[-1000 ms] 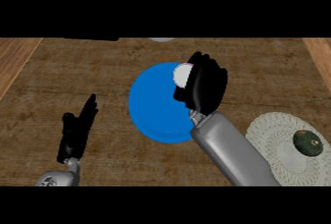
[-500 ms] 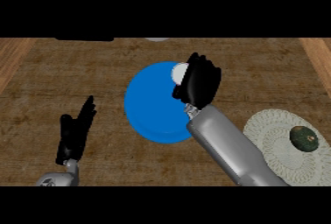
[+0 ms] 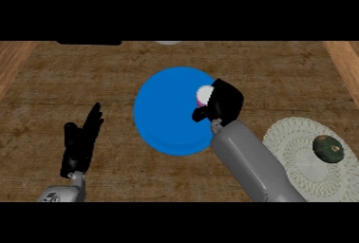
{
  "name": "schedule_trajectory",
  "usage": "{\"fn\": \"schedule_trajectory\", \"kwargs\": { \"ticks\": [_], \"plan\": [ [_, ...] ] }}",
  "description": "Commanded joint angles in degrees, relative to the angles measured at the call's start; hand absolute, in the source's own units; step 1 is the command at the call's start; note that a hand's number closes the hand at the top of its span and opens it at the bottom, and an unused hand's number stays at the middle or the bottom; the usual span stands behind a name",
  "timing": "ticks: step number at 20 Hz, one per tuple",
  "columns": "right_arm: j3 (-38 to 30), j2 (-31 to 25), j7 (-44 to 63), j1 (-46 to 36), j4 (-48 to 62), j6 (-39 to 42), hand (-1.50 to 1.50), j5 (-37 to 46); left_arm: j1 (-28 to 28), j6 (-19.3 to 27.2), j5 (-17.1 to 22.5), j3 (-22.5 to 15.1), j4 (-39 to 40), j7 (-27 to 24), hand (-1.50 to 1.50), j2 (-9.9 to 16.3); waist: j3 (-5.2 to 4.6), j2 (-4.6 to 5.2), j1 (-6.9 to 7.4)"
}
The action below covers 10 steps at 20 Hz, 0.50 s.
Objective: Pick the can from the placemat and place it in the plate
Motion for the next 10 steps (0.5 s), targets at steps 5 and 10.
{"fn": "schedule_trajectory", "kwargs": {
  "ticks": [5, 10],
  "plan": [
    [2.04, 0.32, -5.06, -1.58, 5.29, -0.79, -1.50, -14.43, -0.09, -1.68, 0.65, 2.06, -0.52, 0.53, 0.00, 1.75, -0.01, -0.20, -0.57],
    [-0.27, 0.32, -17.61, 3.20, -2.78, -10.95, -1.50, -13.21, -0.66, 0.52, -1.10, 0.63, 1.42, 0.23, 0.00, -0.49, 0.04, -0.28, -1.43]
  ]
}}
